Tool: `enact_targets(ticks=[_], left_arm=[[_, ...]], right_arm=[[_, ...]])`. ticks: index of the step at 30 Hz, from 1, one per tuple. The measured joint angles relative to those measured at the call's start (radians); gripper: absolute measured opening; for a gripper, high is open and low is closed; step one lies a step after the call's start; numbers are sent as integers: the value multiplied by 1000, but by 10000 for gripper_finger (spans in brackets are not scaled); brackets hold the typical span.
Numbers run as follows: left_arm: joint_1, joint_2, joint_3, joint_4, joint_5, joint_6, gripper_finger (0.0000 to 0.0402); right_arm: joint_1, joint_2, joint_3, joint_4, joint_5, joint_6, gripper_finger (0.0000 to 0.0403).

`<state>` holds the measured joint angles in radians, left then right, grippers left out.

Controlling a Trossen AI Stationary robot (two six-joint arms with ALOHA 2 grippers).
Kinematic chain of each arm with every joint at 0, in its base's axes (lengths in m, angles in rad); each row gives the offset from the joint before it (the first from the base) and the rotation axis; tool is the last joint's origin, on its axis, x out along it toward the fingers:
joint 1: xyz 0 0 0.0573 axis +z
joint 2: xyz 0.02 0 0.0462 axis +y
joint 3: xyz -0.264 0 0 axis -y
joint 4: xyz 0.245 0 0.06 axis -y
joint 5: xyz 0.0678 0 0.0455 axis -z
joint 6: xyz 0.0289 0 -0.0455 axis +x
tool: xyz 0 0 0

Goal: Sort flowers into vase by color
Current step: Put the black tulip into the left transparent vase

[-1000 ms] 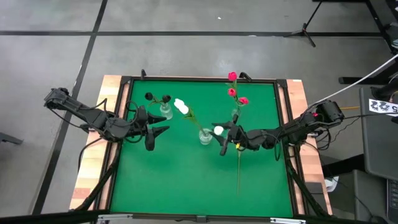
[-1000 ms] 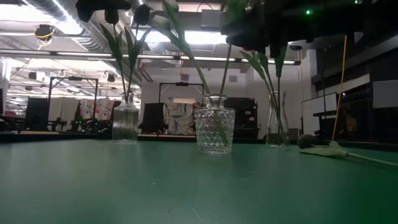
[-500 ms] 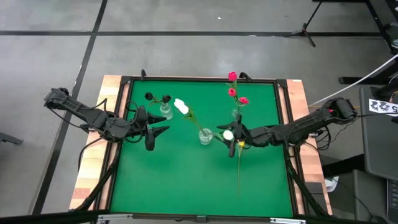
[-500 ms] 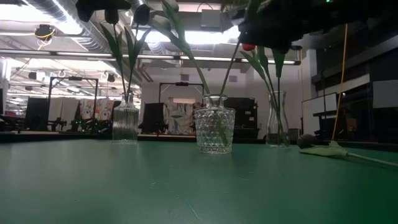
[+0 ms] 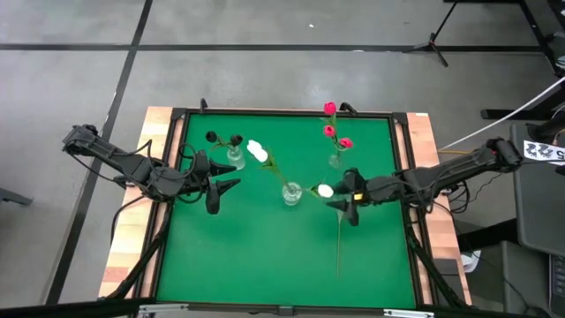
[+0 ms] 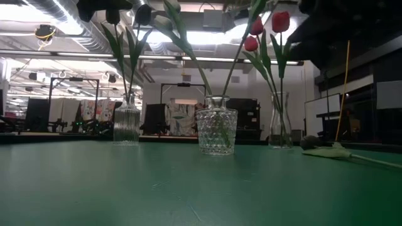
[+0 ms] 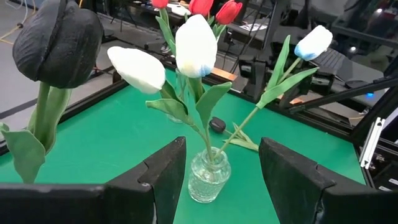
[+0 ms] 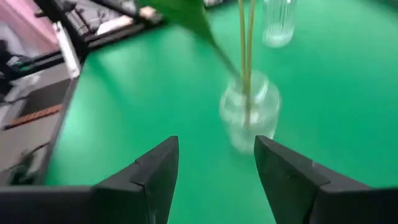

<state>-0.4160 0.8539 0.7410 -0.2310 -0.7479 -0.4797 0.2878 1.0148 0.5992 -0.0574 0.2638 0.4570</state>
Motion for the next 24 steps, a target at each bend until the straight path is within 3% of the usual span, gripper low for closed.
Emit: enact_targets(ticks=[11, 14, 20, 24], left_arm=[[0, 0, 0, -28, 0, -25, 200], [0, 0, 0, -40, 0, -44, 200], [0, 0, 0, -57, 1, -48, 200], [0, 0, 0, -58, 0, -48, 200]], right_arm=[[38, -58, 1, -263, -284, 402, 211], [97, -58, 1, -317, -241, 515, 211], [215, -19, 0, -456, 19, 850, 208], [243, 81, 0, -446, 51, 951, 194]])
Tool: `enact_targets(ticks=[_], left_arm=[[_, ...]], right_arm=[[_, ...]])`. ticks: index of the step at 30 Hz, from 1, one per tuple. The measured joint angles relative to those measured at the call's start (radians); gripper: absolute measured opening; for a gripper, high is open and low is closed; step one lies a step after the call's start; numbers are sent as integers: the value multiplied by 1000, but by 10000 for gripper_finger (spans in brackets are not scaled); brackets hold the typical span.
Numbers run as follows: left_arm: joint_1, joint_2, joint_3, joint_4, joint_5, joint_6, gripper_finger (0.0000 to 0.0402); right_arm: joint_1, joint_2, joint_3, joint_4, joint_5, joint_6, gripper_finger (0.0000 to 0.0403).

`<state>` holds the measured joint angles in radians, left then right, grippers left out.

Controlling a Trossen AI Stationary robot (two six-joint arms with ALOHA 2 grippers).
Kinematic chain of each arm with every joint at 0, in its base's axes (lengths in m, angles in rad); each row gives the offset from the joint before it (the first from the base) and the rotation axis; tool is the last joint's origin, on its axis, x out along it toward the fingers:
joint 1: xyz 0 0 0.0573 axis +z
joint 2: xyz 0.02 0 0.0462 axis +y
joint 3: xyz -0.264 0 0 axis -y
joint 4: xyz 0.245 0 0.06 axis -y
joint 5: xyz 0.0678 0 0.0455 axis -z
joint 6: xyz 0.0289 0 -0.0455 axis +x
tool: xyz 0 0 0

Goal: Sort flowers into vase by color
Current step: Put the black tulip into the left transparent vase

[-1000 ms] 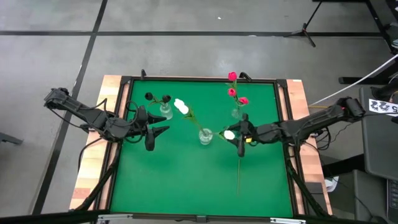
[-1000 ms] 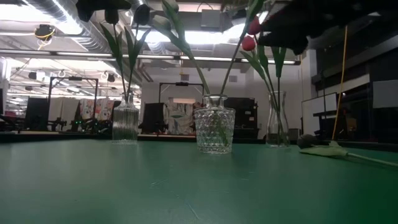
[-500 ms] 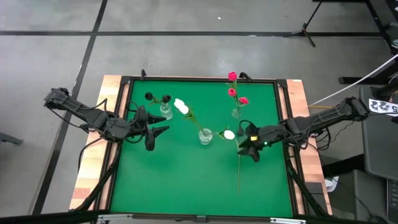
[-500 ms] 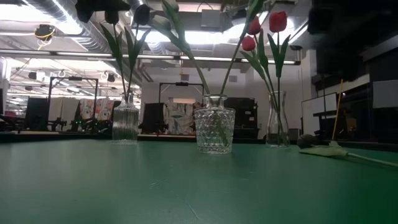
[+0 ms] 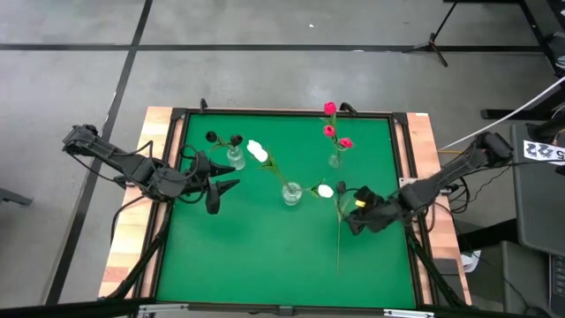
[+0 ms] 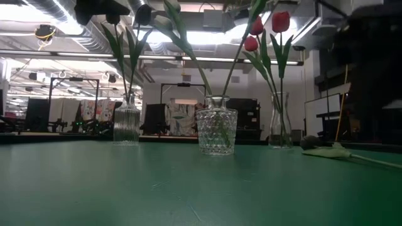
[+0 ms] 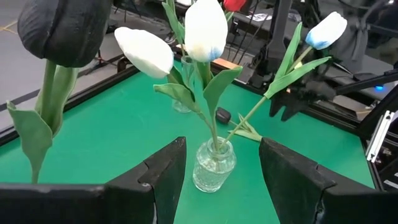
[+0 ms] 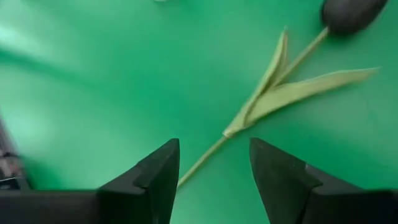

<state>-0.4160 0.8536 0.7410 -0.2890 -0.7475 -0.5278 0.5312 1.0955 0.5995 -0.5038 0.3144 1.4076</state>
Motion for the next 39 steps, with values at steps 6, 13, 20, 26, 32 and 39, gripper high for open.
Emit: enact_targets(ticks=[6, 13, 20, 26, 32, 39], left_arm=[[0, 0, 0, -6, 0, 2, 200], [0, 0, 0, -17, 0, -21, 200], [0, 0, 0, -16, 0, -25, 200], [0, 0, 0, -16, 0, -26, 200], [0, 0, 0, -16, 0, -27, 200], [0, 0, 0, -16, 0, -27, 200]], right_arm=[[-3, 159, 10, 109, -10, 3, 176], [-3, 273, 55, 49, -53, 21, 175], [-7, 348, 56, 89, -46, 52, 175], [-47, 397, 61, 95, -91, 58, 175], [-82, 407, 61, 92, -131, 58, 159], [-80, 410, 57, 73, -130, 50, 30]])
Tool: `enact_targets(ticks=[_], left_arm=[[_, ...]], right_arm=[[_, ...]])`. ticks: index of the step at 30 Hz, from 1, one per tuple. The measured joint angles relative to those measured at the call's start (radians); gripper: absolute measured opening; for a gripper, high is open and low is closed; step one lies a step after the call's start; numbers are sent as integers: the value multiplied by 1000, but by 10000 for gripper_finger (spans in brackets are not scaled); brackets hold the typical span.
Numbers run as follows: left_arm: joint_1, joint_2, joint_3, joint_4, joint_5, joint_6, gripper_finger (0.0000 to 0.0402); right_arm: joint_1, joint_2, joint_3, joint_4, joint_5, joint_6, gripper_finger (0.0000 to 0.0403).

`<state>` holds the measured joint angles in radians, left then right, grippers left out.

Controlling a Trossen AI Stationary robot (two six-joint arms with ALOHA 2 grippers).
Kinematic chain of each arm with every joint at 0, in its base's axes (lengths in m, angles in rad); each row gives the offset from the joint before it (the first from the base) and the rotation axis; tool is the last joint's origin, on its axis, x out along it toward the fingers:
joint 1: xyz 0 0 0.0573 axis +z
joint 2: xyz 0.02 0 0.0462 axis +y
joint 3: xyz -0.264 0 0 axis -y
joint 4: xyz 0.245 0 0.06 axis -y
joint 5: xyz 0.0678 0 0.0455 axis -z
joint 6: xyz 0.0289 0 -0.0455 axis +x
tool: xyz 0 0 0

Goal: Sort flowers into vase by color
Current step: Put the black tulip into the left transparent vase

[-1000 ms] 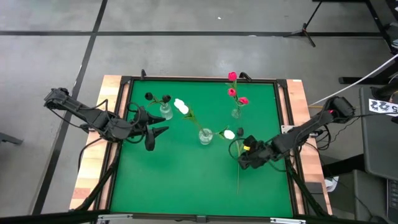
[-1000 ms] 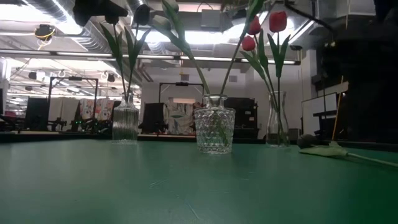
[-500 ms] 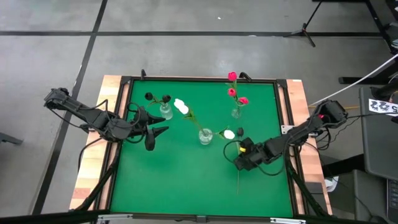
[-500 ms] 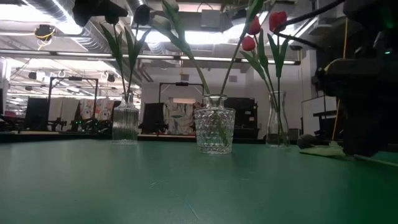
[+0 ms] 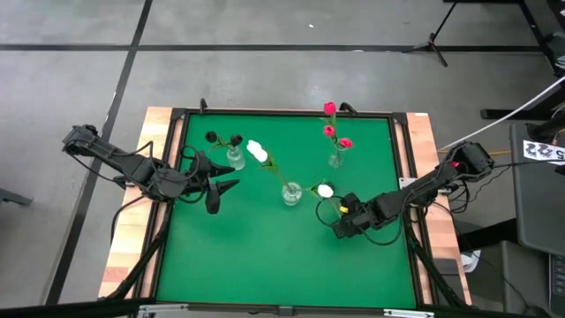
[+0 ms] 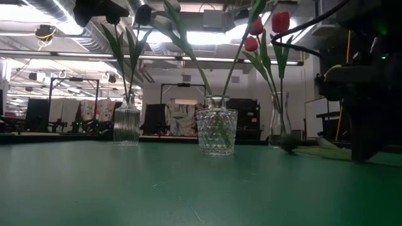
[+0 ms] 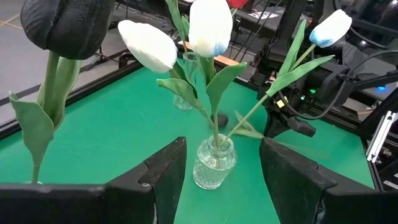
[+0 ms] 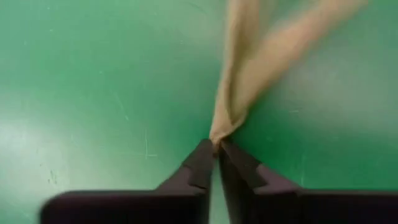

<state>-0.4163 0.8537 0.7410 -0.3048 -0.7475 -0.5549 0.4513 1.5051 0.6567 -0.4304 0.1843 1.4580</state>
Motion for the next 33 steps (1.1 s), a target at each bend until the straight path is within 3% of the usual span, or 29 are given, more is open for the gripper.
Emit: enact_targets(ticks=[2, 7, 13, 17, 26, 33], left_arm=[[0, 0, 0, 0, 0, 0, 200], [0, 0, 0, 0, 0, 2, 200], [0, 0, 0, 2, 0, 0, 200], [0, 0, 0, 1, 0, 0, 200], [0, -1, 0, 1, 0, 0, 200], [-1, -1, 0, 1, 0, 3, 200]], right_arm=[[0, 0, 0, 4, 4, -4, 11], [3, 3, 20, -9, 26, -1, 13], [18, -5, 103, -65, 177, -19, 4], [20, -6, 152, -112, 224, -26, 4], [20, -28, 281, -304, 370, -43, 1], [20, -83, 401, -556, 484, -44, 1]])
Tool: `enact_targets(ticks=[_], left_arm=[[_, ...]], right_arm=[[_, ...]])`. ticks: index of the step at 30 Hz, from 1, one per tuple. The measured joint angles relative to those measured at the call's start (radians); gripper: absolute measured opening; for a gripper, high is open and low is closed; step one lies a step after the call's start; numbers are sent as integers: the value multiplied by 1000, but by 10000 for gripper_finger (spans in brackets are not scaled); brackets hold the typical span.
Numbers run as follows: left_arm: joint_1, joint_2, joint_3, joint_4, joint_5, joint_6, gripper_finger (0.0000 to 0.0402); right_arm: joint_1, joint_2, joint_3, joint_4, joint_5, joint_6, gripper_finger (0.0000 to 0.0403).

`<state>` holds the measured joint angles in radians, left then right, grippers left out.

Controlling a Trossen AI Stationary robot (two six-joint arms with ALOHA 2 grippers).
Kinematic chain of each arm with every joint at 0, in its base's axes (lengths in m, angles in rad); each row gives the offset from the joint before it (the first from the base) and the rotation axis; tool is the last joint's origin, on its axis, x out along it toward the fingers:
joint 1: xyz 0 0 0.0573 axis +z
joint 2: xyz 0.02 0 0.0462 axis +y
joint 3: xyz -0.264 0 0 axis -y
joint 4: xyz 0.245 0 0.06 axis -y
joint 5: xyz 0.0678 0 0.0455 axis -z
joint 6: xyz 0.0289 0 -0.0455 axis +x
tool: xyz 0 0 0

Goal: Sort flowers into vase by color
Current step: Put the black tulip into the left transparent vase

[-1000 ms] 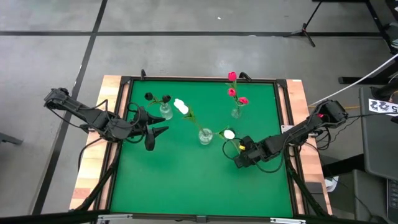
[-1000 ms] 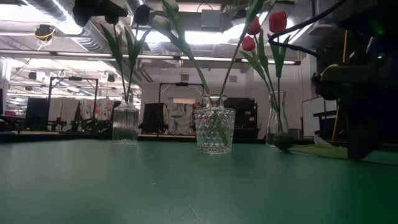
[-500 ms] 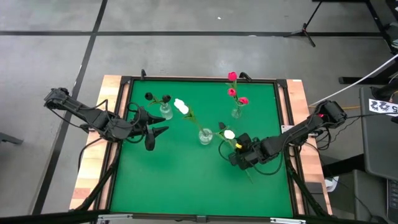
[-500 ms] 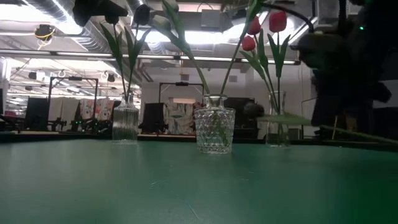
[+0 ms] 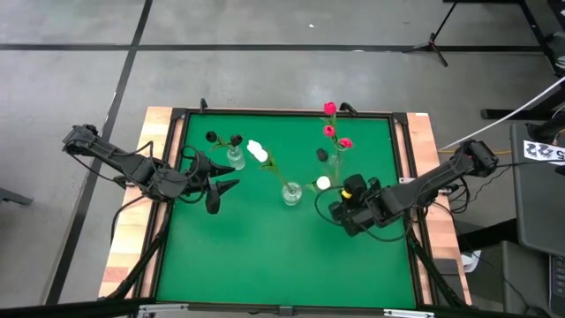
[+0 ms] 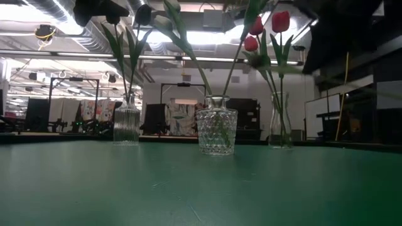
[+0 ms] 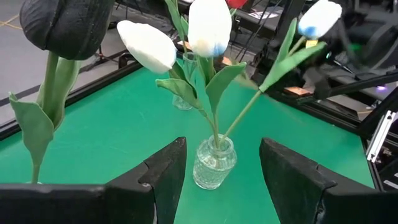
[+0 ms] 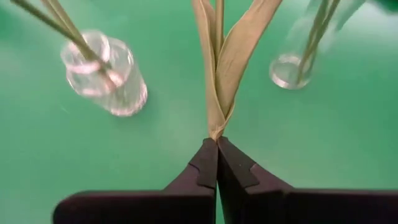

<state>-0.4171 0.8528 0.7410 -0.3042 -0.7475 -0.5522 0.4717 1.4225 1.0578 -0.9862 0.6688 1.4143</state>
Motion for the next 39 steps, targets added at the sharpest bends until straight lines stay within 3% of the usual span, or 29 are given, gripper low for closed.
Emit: enact_targets(ticks=[14, 26, 29, 34, 37, 39], left_arm=[[0, 0, 0, -3, 0, 5, 200], [0, 0, 0, -1, 0, -6, 200], [-1, -9, 0, 1, 2, -39, 200], [-1, -55, 0, 8, 13, -55, 200], [-1, -102, 0, 9, 13, -55, 200], [-1, -134, 0, 9, 13, -55, 200]], right_arm=[[69, -59, 320, -351, 244, -53, 0], [114, -59, 559, -338, 402, -314, 0], [113, -59, 617, -250, 462, -485, 0], [110, -59, 680, 118, 523, -1024, 0], [97, -50, 682, 426, 496, -1368, 0], [82, -37, 683, 608, 419, -1560, 0]])
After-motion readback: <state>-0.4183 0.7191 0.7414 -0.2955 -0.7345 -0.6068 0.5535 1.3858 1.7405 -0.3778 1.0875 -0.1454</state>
